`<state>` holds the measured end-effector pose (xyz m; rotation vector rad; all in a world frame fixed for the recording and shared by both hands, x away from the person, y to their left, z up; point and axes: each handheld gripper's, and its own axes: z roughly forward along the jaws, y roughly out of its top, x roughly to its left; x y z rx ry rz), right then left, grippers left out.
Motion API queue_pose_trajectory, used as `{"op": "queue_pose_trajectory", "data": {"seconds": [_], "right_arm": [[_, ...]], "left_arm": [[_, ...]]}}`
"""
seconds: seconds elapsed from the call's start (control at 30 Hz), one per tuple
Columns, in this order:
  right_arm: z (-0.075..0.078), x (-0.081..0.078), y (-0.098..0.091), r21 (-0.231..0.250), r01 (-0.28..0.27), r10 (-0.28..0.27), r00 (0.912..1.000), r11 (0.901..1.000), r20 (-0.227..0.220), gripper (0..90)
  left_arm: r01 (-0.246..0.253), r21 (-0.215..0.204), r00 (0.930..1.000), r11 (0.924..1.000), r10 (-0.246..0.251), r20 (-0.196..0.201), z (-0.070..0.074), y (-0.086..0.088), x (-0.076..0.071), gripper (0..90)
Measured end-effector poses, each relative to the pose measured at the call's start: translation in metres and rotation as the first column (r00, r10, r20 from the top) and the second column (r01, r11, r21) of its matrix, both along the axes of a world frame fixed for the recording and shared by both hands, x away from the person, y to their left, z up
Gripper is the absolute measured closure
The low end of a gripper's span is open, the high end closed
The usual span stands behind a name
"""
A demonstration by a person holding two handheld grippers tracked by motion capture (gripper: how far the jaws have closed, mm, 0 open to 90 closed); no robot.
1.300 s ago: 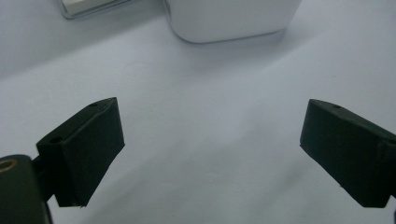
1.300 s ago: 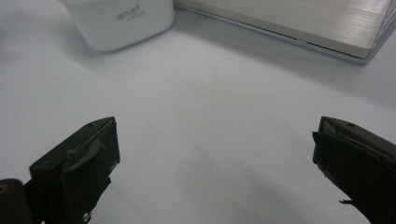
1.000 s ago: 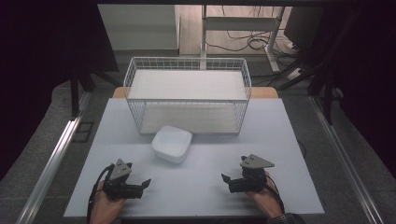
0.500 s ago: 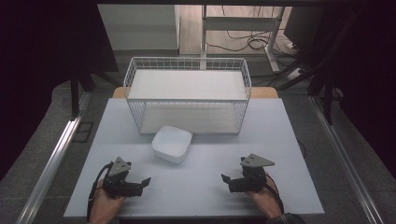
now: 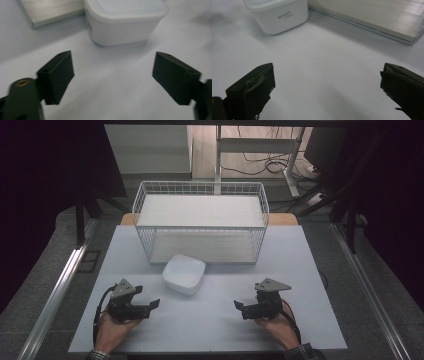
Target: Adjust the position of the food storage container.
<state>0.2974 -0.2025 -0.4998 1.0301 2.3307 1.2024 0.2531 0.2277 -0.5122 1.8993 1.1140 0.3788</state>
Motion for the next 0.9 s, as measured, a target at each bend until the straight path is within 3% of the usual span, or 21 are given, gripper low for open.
{"op": "queue_pose_trajectory", "data": {"seconds": [0.23, 0.33, 0.57, 0.67, 0.9], "right_arm": [[0.008, 0.007, 0.013, -0.028, -0.03, 0.03, 0.9995, 0.9992, 0.003, 0.0], [0.013, 0.012, 0.02, -0.019, -0.038, 0.038, 0.9993, 0.9991, 0.002, 1.0], [0.017, 0.025, 0.031, 0.017, -0.046, 0.047, 0.9987, 0.9988, -0.022, 10.6], [0.018, 0.028, 0.032, 0.033, -0.036, 0.036, 0.999, 0.9988, -0.026, 16.0], [0.02, 0.035, 0.035, 0.042, -0.05, 0.052, 0.9977, 0.9979, -0.043, 31.9]], "left_arm": [[0.029, -0.001, 0.9996, 0.9996, -0.029, -0.003, 0.005, 0.0, 0.013, 36.6], [0.022, 0.004, 0.9997, 0.9997, -0.022, 0.003, 0.01, -0.003, 0.028, 43.2], [-0.002, 0.011, 0.9999, 0.9999, 0.001, 0.014, 0.014, -0.008, 0.053, 66.9], [-0.03, 0.044, 0.9995, 0.9986, 0.03, 0.004, 0.008, -0.01, 0.07, 74.2], [-0.044, 0.041, 0.9984, 0.9982, 0.046, -0.033, -0.002, -0.011, 0.088, 81.3]]}}
